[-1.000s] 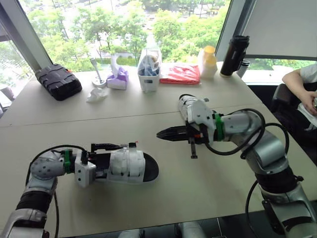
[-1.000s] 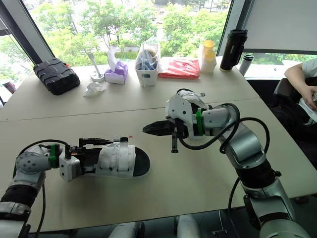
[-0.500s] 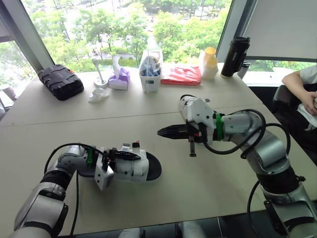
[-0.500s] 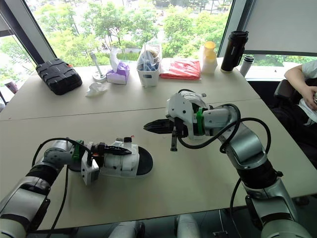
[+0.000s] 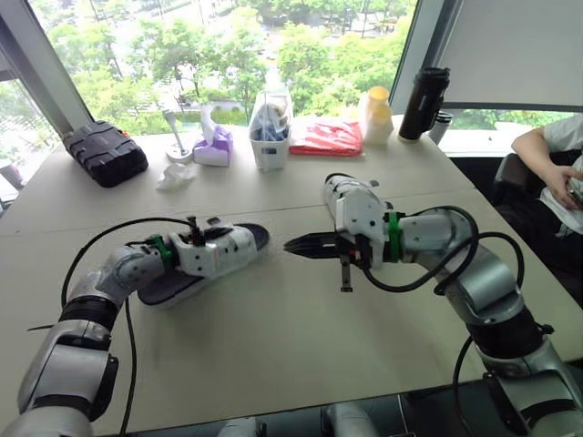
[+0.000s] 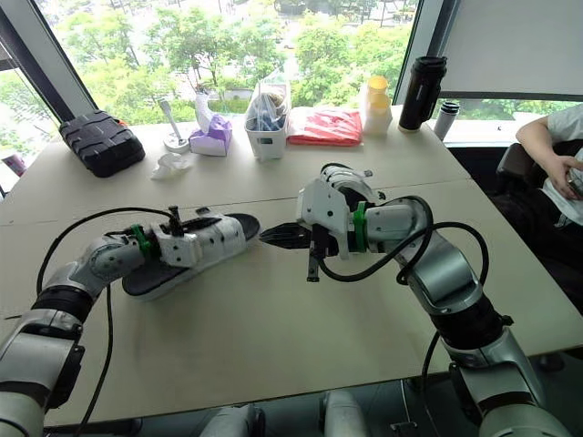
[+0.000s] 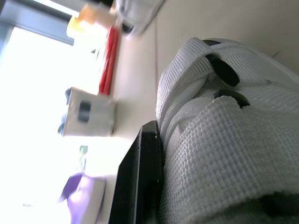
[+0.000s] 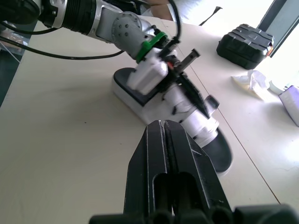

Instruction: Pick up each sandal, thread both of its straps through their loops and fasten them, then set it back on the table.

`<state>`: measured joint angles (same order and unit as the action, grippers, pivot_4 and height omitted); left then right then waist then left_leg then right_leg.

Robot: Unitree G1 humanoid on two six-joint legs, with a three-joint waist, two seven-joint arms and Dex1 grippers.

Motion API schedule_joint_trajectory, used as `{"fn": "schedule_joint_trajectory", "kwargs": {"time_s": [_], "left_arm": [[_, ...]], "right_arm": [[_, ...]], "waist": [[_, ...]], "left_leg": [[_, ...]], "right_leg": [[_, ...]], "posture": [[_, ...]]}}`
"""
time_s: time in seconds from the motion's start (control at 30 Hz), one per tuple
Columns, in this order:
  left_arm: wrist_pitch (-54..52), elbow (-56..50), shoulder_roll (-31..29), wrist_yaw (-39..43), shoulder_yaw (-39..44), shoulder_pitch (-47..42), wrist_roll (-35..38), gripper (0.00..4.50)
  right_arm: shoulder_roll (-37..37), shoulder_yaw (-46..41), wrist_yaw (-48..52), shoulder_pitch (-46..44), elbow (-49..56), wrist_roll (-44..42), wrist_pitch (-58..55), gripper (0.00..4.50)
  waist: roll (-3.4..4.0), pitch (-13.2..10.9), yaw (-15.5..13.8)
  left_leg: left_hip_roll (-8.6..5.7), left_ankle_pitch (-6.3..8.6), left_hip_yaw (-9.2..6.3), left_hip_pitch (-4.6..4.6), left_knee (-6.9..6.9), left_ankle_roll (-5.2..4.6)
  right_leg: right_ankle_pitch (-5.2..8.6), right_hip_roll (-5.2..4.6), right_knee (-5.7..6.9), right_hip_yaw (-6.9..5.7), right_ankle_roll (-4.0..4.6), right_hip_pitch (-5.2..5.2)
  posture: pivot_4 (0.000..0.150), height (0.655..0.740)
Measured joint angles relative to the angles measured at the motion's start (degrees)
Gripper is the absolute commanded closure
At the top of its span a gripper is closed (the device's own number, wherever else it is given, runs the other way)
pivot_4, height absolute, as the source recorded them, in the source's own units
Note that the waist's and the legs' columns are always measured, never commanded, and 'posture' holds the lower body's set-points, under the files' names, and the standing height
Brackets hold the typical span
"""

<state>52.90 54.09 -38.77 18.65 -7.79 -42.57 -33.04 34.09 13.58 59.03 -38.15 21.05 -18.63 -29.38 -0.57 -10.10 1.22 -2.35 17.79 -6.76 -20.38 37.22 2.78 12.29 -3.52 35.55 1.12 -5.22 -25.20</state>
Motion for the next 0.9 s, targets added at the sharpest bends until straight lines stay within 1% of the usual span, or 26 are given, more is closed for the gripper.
{"fn": "schedule_joint_trajectory", "kwargs": {"time_s": [0.13,0.23,0.43,0.63,0.67,0.73,0.87,0.9], "left_arm": [[-14.1,4.2,1.1,-6.6,-0.7,-3.5,-1.4,4.43],[-23.4,8.2,3.4,-11.4,-2.1,-7.3,-1.9,4.43],[-33.1,11.8,6.3,-18.8,-4.5,-10.5,-2.6,4.43],[-37.2,13.3,7.2,-21.4,-5.1,-11.6,-2.5,4.43],[-37.3,13.4,7.2,-21.3,-5.1,-11.6,-2.1,3.66],[-37.3,13.7,7.5,-21.2,-5.0,-11.6,-1.1,3.09],[-37.1,13.7,7.7,-19.9,-4.8,-11.1,1.0,1.19],[-37.0,13.0,7.5,-19.8,-4.4,-10.9,1.7,0.63]], "right_arm": [[-1.1,1.2,-0.2,0.0,-0.7,0.5,1.2,4.50],[-1.9,1.9,-0.4,-0.1,-1.5,1.1,2.3,4.50],[-2.8,2.5,-0.8,-0.1,-2.1,1.8,2.9,4.50],[-3.2,3.0,-0.8,-0.1,-2.2,2.2,3.5,4.50],[-3.2,3.0,-0.8,-0.1,-2.2,2.2,3.5,4.50],[-3.4,3.0,-0.9,-0.1,-2.2,2.3,3.5,4.50],[-3.8,3.0,-1.1,-0.1,-2.2,2.7,3.6,4.50],[-3.8,3.0,-1.1,-0.1,-2.3,2.7,3.6,4.50]], "waist": [[-0.01,0.0,-0.2],[-0.01,0.0,-0.5],[-0.01,0.0,-0.7],[-0.01,0.0,-0.6],[-0.01,0.0,-0.6],[-0.01,0.0,-0.6],[-0.04,0.0,-0.5],[-0.04,0.0,-0.6]], "left_leg": [[-0.04,0.00,-0.01,-0.07,-0.02,0.00],[-0.09,0.00,-0.02,-0.05,0.00,0.00],[-0.11,-0.06,-0.05,0.04,0.09,0.10],[-0.12,-0.12,-0.07,0.09,0.16,0.22],[-0.12,-0.13,-0.07,0.10,0.16,0.23],[-0.12,-0.14,-0.08,0.06,0.17,0.24],[-0.15,-0.14,-0.08,-0.01,0.18,0.25],[-0.17,-0.14,-0.08,-0.01,0.17,0.25]], "right_leg": [[-0.01,-0.04,0.02,-0.01,0.01,-0.06],[-0.01,-0.08,0.05,-0.01,0.00,-0.04],[-0.01,-0.09,0.29,0.00,0.01,-0.01],[-0.01,-0.09,0.46,0.01,0.01,-0.01],[-0.01,-0.09,0.47,0.00,0.01,-0.01],[-0.01,-0.09,0.46,0.01,0.02,-0.02],[-0.02,-0.14,0.45,0.01,0.02,-0.07],[-0.02,-0.16,0.44,0.01,0.02,-0.08]], "posture": [[0.150,0.7400],[0.150,0.7400],[0.150,0.7400],[0.150,0.7400],[0.150,0.7400],[0.150,0.7400],[0.150,0.7400],[0.150,0.7400]]}}
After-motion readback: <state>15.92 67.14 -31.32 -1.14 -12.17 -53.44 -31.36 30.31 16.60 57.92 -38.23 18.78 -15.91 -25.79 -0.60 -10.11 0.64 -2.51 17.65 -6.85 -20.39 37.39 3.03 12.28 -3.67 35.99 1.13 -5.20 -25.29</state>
